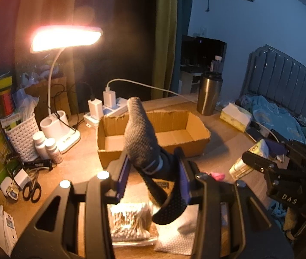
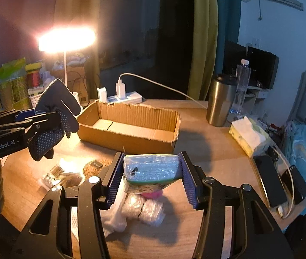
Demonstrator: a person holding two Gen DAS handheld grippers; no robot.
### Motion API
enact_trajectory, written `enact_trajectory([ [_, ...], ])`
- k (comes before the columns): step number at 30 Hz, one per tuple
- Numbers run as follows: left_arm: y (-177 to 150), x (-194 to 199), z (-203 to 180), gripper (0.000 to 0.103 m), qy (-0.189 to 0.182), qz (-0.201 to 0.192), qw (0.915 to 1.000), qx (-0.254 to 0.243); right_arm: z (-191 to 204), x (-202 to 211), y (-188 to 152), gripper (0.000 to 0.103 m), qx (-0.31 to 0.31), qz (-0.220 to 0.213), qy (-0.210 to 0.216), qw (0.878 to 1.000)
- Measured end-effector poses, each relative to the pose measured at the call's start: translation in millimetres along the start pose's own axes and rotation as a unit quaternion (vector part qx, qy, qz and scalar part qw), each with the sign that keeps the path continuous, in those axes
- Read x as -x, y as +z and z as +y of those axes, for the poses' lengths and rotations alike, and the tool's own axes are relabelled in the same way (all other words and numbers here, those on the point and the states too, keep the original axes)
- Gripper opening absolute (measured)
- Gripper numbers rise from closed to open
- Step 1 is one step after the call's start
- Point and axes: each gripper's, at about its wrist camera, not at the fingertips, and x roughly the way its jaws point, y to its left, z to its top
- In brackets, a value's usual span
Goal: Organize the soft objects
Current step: 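Carry the glove with left tool while right tool carries the tissue pack to the box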
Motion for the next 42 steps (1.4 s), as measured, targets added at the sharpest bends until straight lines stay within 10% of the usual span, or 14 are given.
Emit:
enact_trajectory([
  [42, 53.6, -77.7, 16.6, 0.041, -0.021, -0.006, 0.9996, 0.017, -14.1, -87.9, 71.2, 0.054, 0.012, -0.016, 0.029, 0.999],
])
